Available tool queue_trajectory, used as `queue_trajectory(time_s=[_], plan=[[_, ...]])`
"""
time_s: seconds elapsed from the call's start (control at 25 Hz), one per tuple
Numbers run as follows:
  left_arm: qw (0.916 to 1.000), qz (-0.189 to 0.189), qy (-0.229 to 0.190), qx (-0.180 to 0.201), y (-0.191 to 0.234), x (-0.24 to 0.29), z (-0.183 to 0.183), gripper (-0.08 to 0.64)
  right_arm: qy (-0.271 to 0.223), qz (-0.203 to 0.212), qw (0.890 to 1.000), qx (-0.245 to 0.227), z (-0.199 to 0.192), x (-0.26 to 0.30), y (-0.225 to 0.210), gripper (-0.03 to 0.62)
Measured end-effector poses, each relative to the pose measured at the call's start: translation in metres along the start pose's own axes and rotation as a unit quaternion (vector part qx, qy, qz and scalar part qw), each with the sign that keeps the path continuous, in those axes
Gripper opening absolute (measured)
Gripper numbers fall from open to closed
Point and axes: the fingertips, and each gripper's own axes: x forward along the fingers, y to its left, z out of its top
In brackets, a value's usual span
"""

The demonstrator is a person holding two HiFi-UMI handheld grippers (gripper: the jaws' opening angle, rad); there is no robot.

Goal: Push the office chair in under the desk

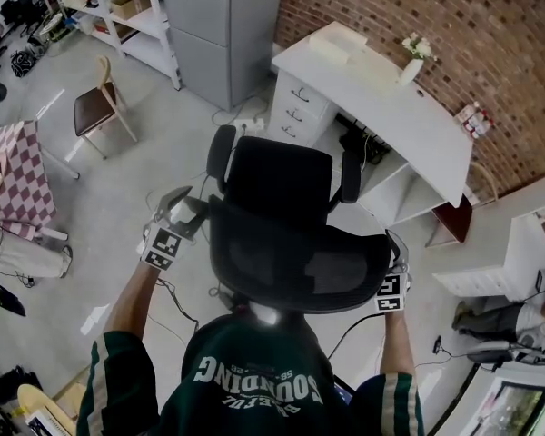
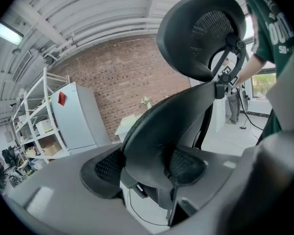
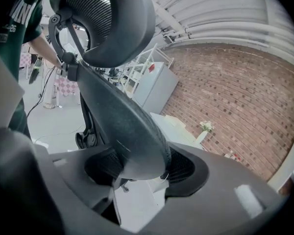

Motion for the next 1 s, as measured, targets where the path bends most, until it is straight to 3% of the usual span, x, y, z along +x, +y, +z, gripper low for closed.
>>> queue_trajectory(time_s=[0.44, 1.0], plan=[[0.9975, -0.064, -0.013, 0.024, -0.007, 0.036, 0.016, 0.259, 0.028, -0.051, 0.998, 0.032, -0.020, -0.036, 0.003, 0.247], [0.9876, -0.140, -0.041, 0.057, -0.021, 0.107, 0.046, 0.259, 0.053, -0.118, 0.989, 0.073, -0.046, -0.063, -0.011, 0.247]])
